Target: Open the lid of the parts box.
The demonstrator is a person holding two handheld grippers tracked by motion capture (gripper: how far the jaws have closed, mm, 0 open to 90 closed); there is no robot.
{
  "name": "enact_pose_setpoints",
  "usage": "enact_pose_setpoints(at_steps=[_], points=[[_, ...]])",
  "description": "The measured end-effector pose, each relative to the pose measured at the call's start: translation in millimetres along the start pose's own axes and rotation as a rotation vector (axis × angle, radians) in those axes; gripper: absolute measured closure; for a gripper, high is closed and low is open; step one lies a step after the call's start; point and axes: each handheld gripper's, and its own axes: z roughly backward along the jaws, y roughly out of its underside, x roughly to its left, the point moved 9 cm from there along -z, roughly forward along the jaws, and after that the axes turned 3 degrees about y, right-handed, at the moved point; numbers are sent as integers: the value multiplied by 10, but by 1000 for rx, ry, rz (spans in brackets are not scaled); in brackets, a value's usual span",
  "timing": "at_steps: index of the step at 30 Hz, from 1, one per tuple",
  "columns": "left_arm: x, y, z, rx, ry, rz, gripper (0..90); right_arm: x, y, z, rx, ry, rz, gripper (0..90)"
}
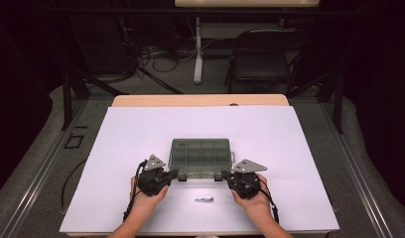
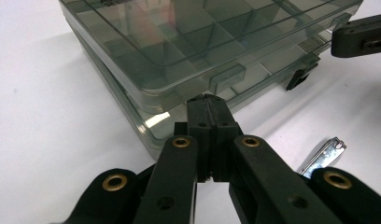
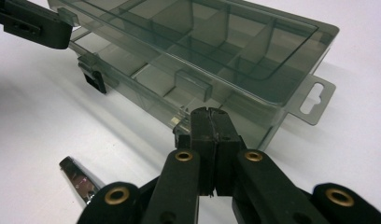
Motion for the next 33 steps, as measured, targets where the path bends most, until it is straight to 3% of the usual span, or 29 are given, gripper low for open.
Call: enact_pose_setpoints(at_steps=[14,20,25,33], points=[[85,-81,50,-25,-10,18,900,-135,-107,44,-33,19,-15,900],[130,-149,69,-25,-4,40,900,-160,-197,53,-61,7,-48,900],[166,-224,105,-37,1,61,900,-188,-260,73,-52,-13,-84,900],[187,-390,137,-52,-3,56,900,-260,-409,101,-63,-32,-120,900]])
